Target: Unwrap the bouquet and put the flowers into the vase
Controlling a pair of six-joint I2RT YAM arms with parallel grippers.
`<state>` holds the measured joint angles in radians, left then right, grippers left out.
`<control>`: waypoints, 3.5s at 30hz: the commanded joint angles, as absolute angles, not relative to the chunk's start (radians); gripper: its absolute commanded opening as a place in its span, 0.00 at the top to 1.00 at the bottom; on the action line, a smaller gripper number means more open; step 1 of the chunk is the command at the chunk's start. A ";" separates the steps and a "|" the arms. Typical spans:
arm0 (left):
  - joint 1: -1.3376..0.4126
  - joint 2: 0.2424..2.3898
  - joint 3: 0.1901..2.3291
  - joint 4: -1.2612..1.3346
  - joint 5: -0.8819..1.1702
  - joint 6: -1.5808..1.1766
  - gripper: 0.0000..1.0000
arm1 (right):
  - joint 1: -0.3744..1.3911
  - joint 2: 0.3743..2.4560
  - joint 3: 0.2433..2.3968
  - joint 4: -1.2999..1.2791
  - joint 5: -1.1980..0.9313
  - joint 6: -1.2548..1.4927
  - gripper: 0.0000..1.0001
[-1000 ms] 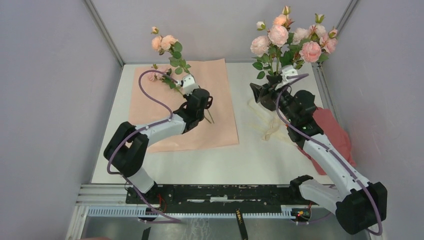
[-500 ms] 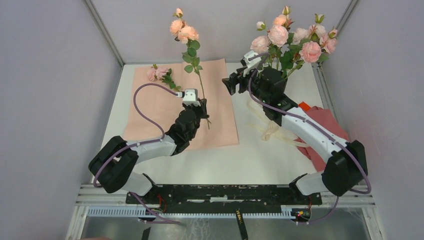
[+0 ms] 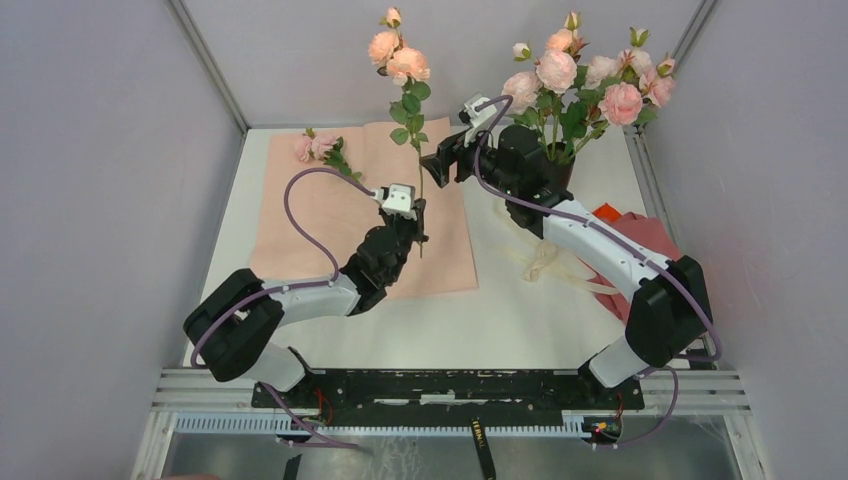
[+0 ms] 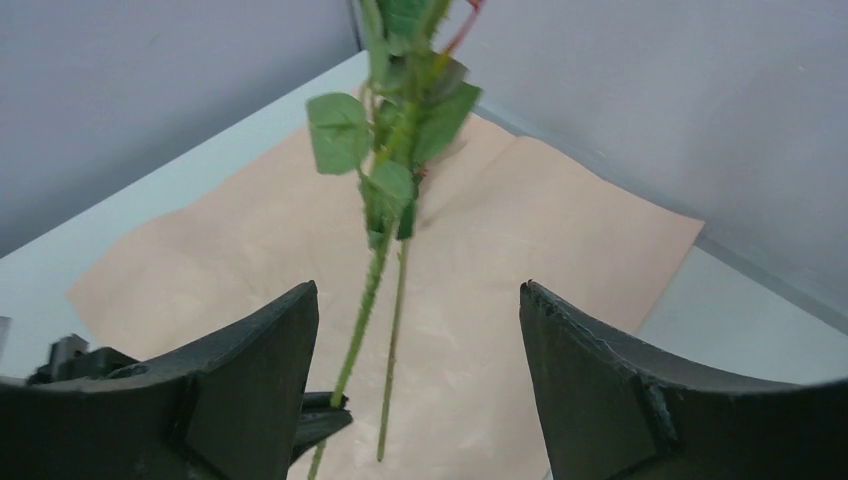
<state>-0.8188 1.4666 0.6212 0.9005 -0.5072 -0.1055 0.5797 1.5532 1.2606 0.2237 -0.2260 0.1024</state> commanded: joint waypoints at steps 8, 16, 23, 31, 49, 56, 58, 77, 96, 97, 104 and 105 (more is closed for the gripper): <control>-0.861 1.456 0.678 0.955 -0.530 -0.021 0.98 | 0.618 1.602 1.324 0.274 -0.265 0.135 0.21; -0.862 1.422 0.670 0.956 -0.537 -0.007 0.98 | 0.628 1.610 1.335 0.282 -0.256 0.139 0.53; -0.861 1.420 0.657 0.964 -0.560 -0.006 0.98 | 0.634 1.600 1.326 0.276 -0.230 0.131 1.00; -0.862 1.418 0.669 0.957 -0.723 -0.052 0.82 | 0.640 1.547 1.311 0.263 -0.187 0.090 1.00; -0.884 1.336 0.743 0.712 -0.950 -0.238 0.09 | 0.587 1.293 1.393 0.106 0.178 -0.198 1.00; -0.733 1.403 0.850 0.340 -0.851 -0.616 0.00 | 0.471 1.191 1.346 0.139 0.185 -0.212 1.00; -0.674 1.396 0.831 0.335 -0.763 -0.677 0.00 | 0.429 1.189 1.346 0.148 0.141 -0.222 1.00; -0.601 1.493 0.846 0.329 -0.661 -0.681 0.03 | 0.228 1.404 1.493 0.173 0.003 -0.182 1.00; -0.597 1.567 0.875 0.333 -0.625 -0.691 0.05 | 0.191 1.379 1.435 0.194 0.003 -0.156 1.00; -0.598 1.566 0.873 0.333 -0.626 -0.688 0.05 | 0.190 1.375 1.407 0.207 -0.022 -0.150 1.00; -0.594 1.594 0.878 0.344 -0.594 -0.702 0.05 | 0.180 1.325 1.214 0.276 -0.013 -0.115 1.00; -0.595 1.602 0.881 0.347 -0.583 -0.705 0.05 | 0.179 1.317 1.189 0.284 -0.007 -0.114 1.00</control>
<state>-0.5995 1.5764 0.8536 0.3069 -0.6144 -0.6624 0.1864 1.3769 1.2655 0.2070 -0.0082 -0.1459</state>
